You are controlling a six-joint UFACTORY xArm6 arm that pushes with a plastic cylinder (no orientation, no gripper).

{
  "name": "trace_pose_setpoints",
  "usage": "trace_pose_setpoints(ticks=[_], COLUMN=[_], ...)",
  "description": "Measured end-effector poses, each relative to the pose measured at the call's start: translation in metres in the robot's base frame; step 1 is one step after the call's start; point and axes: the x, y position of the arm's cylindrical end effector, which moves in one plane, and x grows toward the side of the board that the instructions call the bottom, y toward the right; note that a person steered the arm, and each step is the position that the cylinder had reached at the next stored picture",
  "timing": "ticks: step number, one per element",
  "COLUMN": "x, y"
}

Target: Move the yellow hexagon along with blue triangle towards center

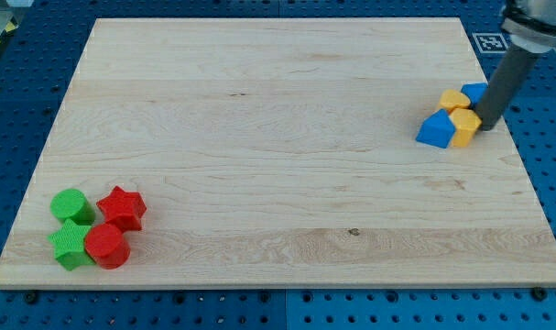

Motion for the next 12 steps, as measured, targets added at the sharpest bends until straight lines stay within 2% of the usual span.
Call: trace_pose_setpoints(ticks=[3, 4, 6, 9, 11, 12], x=[0.014, 0.011, 0.040, 0.053, 0.057, 0.085], y=[-0.085, -0.074, -0.071, -0.138, -0.136, -0.136])
